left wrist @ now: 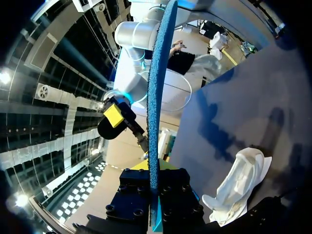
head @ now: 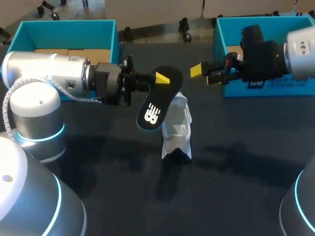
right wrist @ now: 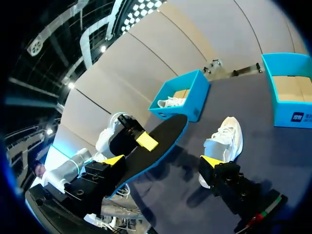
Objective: Take the shoe out of the shoebox, open the shoe tongue, remove and reinsert the insole, then place the shoe into the shoebox
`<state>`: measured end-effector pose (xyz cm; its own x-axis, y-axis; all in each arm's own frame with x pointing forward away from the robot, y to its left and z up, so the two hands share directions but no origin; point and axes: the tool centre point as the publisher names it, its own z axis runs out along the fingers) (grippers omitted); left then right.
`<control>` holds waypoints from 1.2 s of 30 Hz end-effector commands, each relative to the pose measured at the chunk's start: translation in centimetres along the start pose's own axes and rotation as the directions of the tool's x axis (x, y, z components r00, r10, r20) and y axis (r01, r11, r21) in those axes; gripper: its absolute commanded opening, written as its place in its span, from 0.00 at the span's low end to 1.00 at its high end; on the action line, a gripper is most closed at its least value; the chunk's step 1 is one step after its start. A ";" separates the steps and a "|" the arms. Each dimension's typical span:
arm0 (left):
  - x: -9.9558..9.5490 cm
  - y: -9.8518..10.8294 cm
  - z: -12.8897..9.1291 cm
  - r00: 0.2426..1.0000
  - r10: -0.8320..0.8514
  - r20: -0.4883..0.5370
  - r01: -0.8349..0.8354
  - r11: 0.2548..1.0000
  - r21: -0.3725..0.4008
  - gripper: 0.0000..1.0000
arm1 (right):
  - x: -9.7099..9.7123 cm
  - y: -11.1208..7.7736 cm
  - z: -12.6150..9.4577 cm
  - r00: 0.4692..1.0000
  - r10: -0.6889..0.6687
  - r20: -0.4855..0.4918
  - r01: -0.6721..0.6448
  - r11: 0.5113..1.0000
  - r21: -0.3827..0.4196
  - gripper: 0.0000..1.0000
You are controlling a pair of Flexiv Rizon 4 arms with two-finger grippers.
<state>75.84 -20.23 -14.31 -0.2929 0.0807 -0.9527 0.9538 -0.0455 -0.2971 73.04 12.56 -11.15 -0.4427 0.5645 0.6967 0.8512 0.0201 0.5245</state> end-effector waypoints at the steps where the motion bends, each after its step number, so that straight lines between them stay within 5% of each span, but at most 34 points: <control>1: 0.0 0.0 0.1 1.000 0.002 -0.001 -0.002 1.000 -0.001 0.00 | 0.1 -0.1 0.1 1.000 0.002 0.006 -0.002 1.000 -0.001 1.00; 19: -0.2 -0.8 -0.6 0.997 -0.073 -0.013 0.073 0.997 -0.014 0.00 | -1.5 -2.4 -3.9 0.957 -0.289 0.032 0.283 0.951 0.125 1.00; 30: -0.3 -2.6 -1.5 0.983 -0.179 -0.040 0.179 0.984 -0.017 0.00 | -1.5 -3.0 -4.7 0.868 -0.495 0.037 0.471 0.845 0.252 1.00; 36: 0.3 -2.8 -1.6 0.975 -0.216 -0.053 0.215 0.976 -0.034 0.00 | -1.7 -3.0 -4.7 0.872 -0.487 0.052 0.460 0.851 0.255 1.00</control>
<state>73.53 -18.65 -13.62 -0.4852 0.1342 -0.8640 0.8717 -0.0035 -0.4900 69.75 7.40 -11.62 -0.7867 0.5237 0.3268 0.5905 0.4839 0.6459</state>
